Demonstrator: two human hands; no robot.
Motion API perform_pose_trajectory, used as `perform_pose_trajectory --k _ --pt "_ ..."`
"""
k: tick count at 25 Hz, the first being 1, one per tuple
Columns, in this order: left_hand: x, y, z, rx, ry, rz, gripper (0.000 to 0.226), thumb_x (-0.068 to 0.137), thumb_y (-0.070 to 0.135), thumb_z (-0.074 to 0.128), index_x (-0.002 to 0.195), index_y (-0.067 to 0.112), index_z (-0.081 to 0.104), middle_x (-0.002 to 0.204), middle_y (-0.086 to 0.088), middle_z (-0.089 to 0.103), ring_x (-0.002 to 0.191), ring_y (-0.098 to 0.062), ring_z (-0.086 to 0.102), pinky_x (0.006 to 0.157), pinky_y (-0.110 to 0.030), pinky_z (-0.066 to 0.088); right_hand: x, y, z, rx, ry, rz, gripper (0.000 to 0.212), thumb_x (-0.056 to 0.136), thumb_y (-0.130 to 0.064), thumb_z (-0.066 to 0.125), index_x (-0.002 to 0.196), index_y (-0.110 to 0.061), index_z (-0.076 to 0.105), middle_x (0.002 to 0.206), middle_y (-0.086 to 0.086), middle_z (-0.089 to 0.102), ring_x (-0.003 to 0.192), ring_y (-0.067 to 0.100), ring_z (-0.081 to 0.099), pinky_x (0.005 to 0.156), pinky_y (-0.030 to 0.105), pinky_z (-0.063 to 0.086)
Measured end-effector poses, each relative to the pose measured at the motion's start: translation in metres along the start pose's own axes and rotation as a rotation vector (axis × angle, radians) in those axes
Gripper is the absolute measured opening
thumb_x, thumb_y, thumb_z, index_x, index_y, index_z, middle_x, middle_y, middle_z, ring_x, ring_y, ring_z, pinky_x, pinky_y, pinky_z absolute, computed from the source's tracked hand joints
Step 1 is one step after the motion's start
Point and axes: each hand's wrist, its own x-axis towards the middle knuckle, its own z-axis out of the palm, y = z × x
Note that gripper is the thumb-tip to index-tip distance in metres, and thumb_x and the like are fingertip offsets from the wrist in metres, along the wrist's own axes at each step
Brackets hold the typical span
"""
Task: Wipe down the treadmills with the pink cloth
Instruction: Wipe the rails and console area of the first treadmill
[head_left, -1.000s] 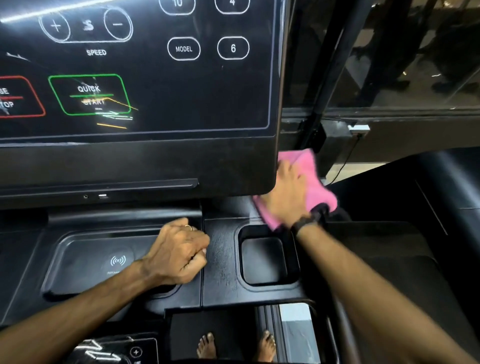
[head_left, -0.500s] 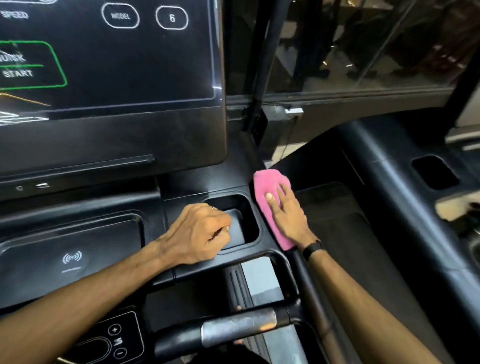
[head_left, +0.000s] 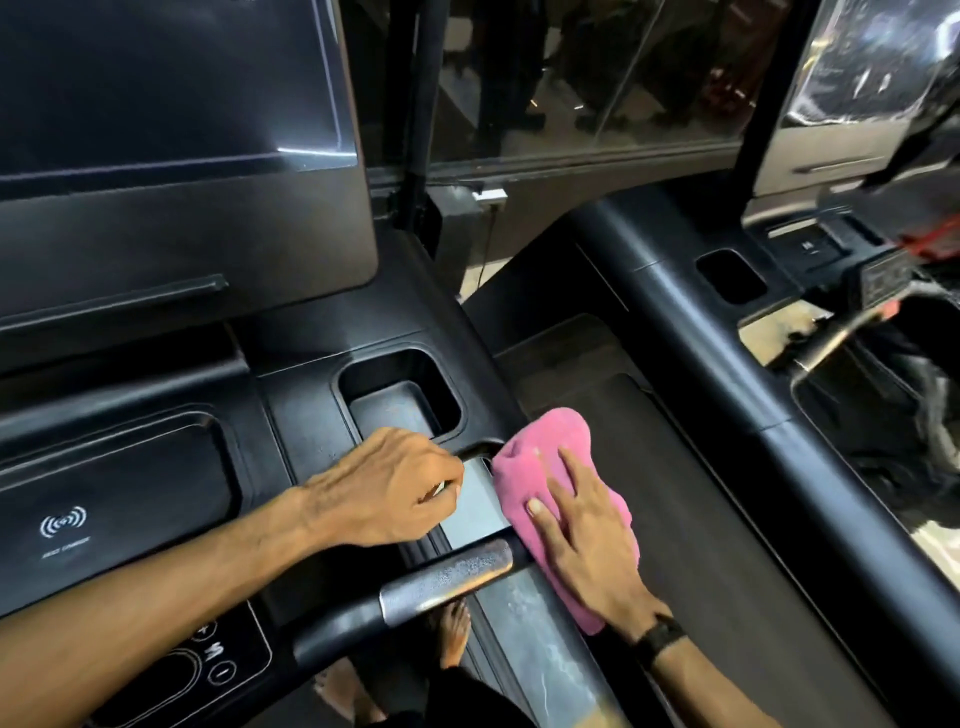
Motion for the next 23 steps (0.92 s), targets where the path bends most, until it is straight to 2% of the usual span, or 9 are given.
perform_pose_trajectory --k 2,5,10,11,13,15,19,20,23 --pt "-0.002 0.006 0.003 0.015 -0.045 0.022 0.029 0.088 0.031 0.041 0.075 0.016 0.062 0.071 0.003 0.064 0.065 -0.013 0.056 0.061 -0.023 0.033 0.037 0.011 0.002 0.163 -0.091 0.177 0.062 0.101 -0.064 0.031 0.155 -0.033 0.033 0.158 -0.003 0.035 0.141 0.017 0.038 0.114 0.039 0.032" --pt "-0.003 0.011 0.004 0.033 -0.099 0.019 0.035 0.091 0.034 0.034 0.076 0.017 0.061 0.071 0.002 0.063 0.064 -0.014 0.056 0.067 -0.030 0.046 0.099 0.022 -0.005 0.593 -0.201 0.647 0.060 0.105 -0.053 0.035 0.145 -0.011 0.050 0.147 0.016 0.051 0.135 0.032 0.048 0.114 0.041 0.035" --pt "0.008 0.004 0.008 0.081 0.015 -0.060 0.029 0.090 0.030 0.043 0.066 0.017 0.053 0.062 0.007 0.054 0.058 -0.014 0.048 0.063 -0.037 0.050 0.019 0.006 0.011 0.216 -0.021 0.266 0.061 0.105 -0.056 0.024 0.154 -0.023 0.036 0.157 0.006 0.039 0.145 0.027 0.036 0.118 0.041 0.029" --pt "0.011 0.003 0.010 0.093 0.018 -0.070 0.029 0.090 0.031 0.043 0.066 0.018 0.054 0.062 0.008 0.055 0.058 -0.014 0.050 0.063 -0.036 0.051 0.024 0.018 0.016 0.260 -0.061 0.274 0.064 0.104 -0.060 0.024 0.156 -0.024 0.033 0.158 0.005 0.036 0.146 0.025 0.034 0.121 0.042 0.026" --pt "0.015 0.000 0.011 0.122 0.026 -0.069 0.030 0.091 0.032 0.043 0.068 0.020 0.057 0.063 0.009 0.055 0.059 -0.014 0.051 0.066 -0.035 0.052 0.071 0.039 0.009 0.583 -0.230 0.579 0.070 0.102 -0.063 0.027 0.154 -0.018 0.038 0.156 0.009 0.042 0.142 0.027 0.041 0.120 0.039 0.028" --pt "0.021 -0.002 0.010 0.149 0.040 -0.051 0.028 0.092 0.032 0.046 0.071 0.020 0.060 0.064 0.010 0.054 0.060 -0.013 0.048 0.064 -0.034 0.050 0.094 0.045 0.009 0.603 -0.336 0.698 0.070 0.101 -0.063 0.028 0.152 -0.016 0.042 0.151 0.014 0.048 0.137 0.031 0.046 0.116 0.039 0.032" --pt "0.034 -0.006 0.014 0.117 0.153 -0.115 0.023 0.092 0.029 0.054 0.076 0.019 0.066 0.066 0.012 0.052 0.062 -0.009 0.043 0.055 -0.029 0.042 0.043 0.023 0.013 0.276 -0.173 0.260 0.066 0.100 -0.064 0.014 0.158 -0.032 0.020 0.162 0.005 0.029 0.147 0.028 0.031 0.118 0.048 0.030" --pt "0.039 -0.009 0.015 0.119 0.164 -0.136 0.023 0.091 0.030 0.054 0.076 0.018 0.066 0.066 0.012 0.052 0.062 -0.010 0.045 0.055 -0.030 0.043 0.050 0.029 0.016 0.367 -0.178 0.242 0.066 0.100 -0.065 0.016 0.157 -0.034 0.023 0.162 0.000 0.030 0.147 0.024 0.031 0.119 0.046 0.029" --pt "0.052 -0.017 0.013 0.142 0.126 -0.135 0.021 0.089 0.031 0.056 0.076 0.020 0.067 0.066 0.013 0.052 0.061 -0.010 0.047 0.055 -0.030 0.044 0.113 0.050 0.011 0.884 -0.319 0.595 0.051 0.103 -0.057 0.033 0.139 -0.026 0.052 0.147 0.001 0.046 0.137 0.020 0.043 0.117 0.035 0.029"
